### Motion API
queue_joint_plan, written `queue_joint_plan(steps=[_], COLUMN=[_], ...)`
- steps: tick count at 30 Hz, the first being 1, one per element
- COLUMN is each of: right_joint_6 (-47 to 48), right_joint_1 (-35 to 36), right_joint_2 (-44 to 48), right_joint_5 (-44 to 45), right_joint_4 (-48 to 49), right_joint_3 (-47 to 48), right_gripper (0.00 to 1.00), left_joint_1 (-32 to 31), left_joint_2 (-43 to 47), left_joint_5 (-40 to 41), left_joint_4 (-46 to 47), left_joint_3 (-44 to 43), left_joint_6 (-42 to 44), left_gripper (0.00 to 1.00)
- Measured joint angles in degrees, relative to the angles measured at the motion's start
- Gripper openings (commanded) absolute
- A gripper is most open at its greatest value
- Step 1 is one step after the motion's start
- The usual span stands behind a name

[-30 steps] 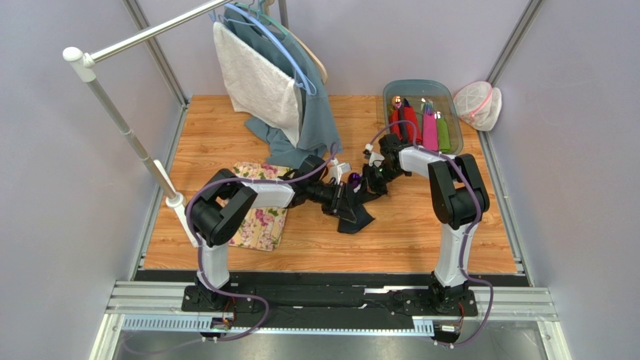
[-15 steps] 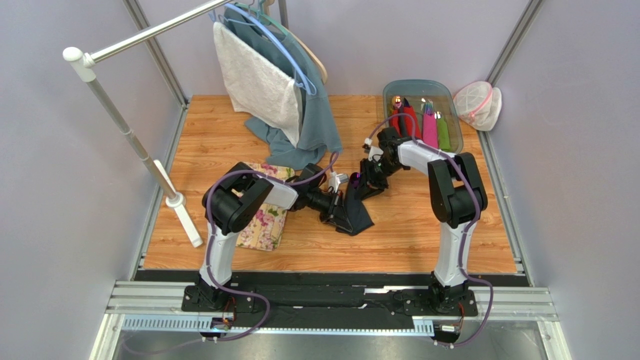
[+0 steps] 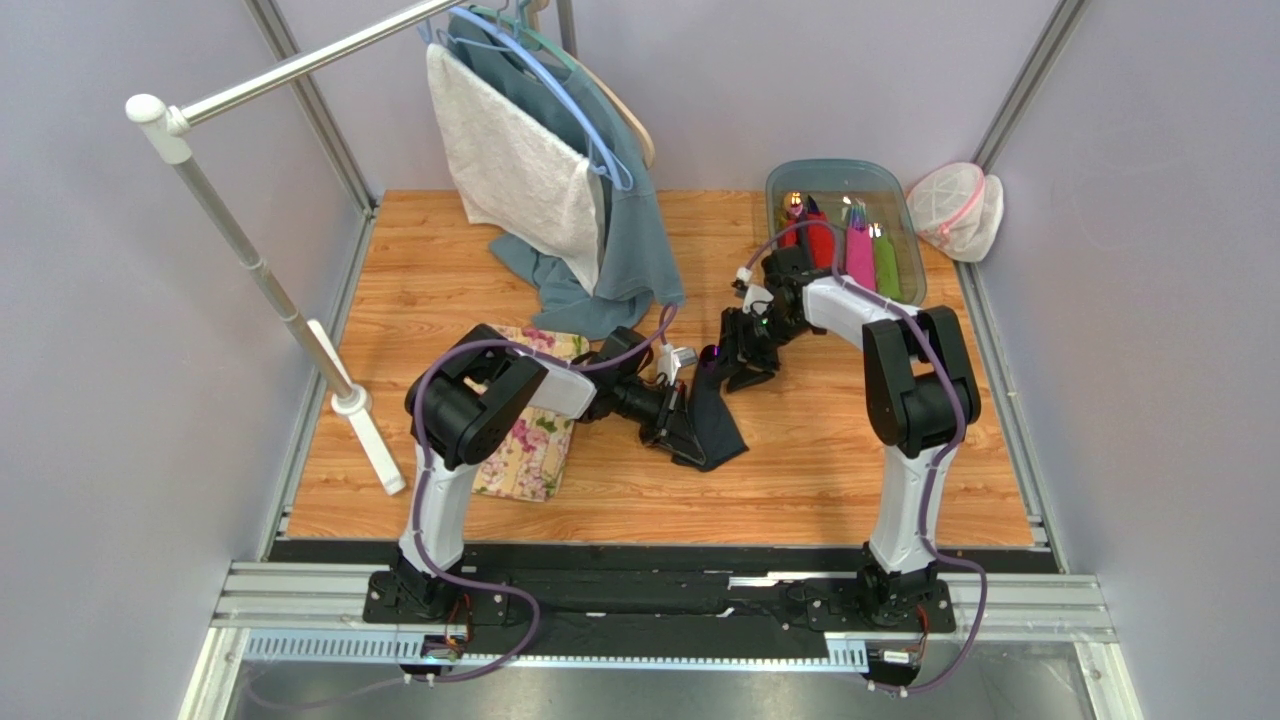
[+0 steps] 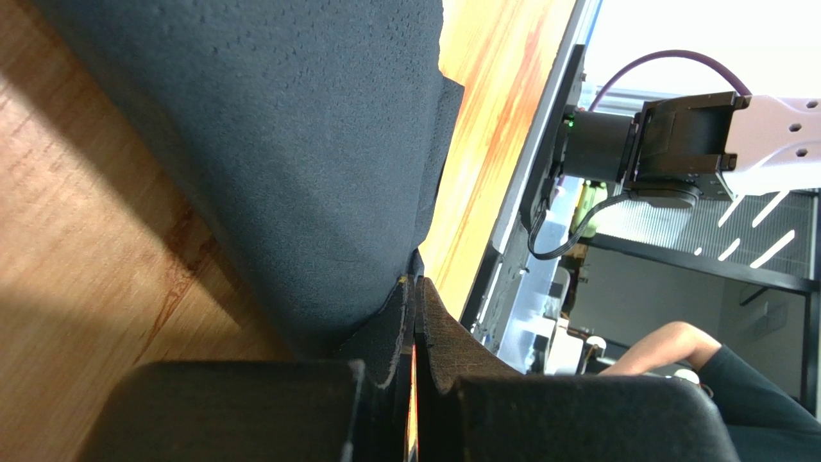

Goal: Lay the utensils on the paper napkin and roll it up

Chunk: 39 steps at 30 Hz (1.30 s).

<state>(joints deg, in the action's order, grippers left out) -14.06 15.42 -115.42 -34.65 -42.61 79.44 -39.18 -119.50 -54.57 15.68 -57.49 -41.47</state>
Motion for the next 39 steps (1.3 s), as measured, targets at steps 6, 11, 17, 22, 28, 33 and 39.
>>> queue_joint_plan(steps=[6, 11, 17, 22, 28, 33, 39], right_joint_6=[-0.28, -1.11, -1.75, -2.6, -2.64, -2.32, -1.73], right_joint_1=[0.83, 1.16, 1.9, 2.08, 1.49, 1.14, 1.14], right_joint_2=[-0.5, -1.51, -2.36, -3.34, -3.34, -2.45, -0.37], right_joint_5=[-0.26, -1.51, -2.86, -4.74, -6.67, -7.96, -7.15], right_joint_4=[0.26, 0.13, 0.55, 1.33, 2.45, 4.81, 7.04], right_joint_3=[-2.75, -3.32, -3.32, -3.32, -3.96, -5.62, -6.8], right_gripper=[0.4, 0.38, 0.26, 0.0, 0.0, 0.0, 0.0], left_joint_1=[0.0, 0.0, -0.04, -0.09, -0.07, 0.2, 1.66], left_joint_2=[-0.22, -0.26, -0.59, -0.85, -0.52, 4.39, 16.44], left_joint_5=[-0.09, -0.11, -0.22, -0.2, 0.48, 5.92, 11.78], left_joint_4=[0.02, 0.02, -0.04, -0.17, -0.57, -5.38, -12.24], left_joint_3=[-0.2, -0.22, -0.7, -1.18, -1.22, -1.22, -2.16], left_joint_6=[-0.48, -0.59, -0.63, -0.66, -0.63, 1.97, 7.06], left_gripper=[0.0, 0.0, 0.0, 0.0, 0.11, 0.25, 0.38])
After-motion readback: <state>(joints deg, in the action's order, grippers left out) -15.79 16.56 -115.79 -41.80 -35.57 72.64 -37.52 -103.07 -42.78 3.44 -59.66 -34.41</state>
